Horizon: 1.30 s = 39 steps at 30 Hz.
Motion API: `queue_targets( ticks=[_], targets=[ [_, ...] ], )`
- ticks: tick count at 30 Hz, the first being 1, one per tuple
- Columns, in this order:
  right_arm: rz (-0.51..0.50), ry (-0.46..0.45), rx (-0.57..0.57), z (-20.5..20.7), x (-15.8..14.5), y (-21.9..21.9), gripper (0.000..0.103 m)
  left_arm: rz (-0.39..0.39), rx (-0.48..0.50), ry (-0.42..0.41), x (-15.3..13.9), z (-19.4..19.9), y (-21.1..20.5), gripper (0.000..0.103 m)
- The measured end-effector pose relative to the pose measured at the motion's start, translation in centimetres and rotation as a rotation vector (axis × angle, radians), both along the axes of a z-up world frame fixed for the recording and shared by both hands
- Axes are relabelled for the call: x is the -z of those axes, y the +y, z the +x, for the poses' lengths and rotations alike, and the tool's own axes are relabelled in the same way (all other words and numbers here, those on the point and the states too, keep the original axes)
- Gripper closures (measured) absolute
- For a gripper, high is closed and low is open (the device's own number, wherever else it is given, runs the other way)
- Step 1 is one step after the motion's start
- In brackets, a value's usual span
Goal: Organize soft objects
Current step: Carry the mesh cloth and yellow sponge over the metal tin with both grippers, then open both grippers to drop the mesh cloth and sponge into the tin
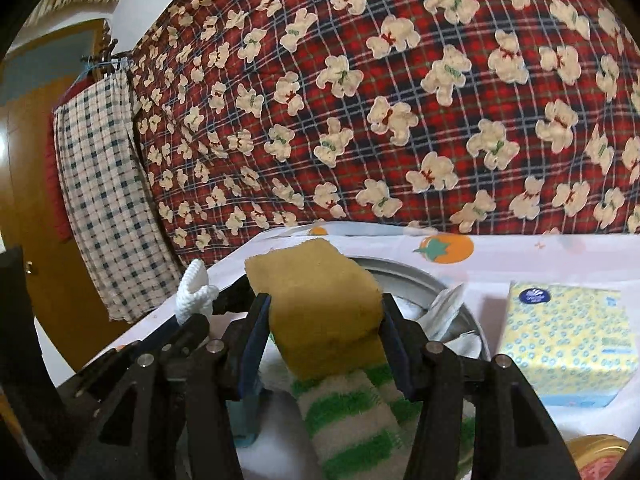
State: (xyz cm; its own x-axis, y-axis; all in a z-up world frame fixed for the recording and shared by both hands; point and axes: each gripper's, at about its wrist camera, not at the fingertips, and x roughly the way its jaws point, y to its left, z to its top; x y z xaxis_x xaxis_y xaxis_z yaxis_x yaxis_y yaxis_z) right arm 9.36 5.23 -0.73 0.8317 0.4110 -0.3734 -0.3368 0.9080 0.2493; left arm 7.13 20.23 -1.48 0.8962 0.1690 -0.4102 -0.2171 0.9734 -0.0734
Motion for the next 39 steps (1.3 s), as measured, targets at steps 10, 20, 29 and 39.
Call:
queue_targets(
  ticks=[10,20,29,39],
  targets=[
    [0.086,0.021,-0.125,-0.3,-0.1,0.7,0.031,0.036,-0.029,0.008,0.0,0.1,-0.3,0.082],
    [0.191,-0.011,-0.093,-1.5,-0.6,-1.2,0.022,0.109,-0.127,-0.103,-0.8,-2.1,-1.2,0.000],
    [0.090,-0.131,0.068,-3.4,-0.9,-2.4,0.022,0.107,-0.138,-0.100,-0.7,-2.2,-1.3,0.000],
    [-0.001,-0.193,0.091,-4.4,-0.9,-1.8,0.022,0.108,-0.139,-0.102,-0.7,-4.2,-2.4,0.000]
  ],
)
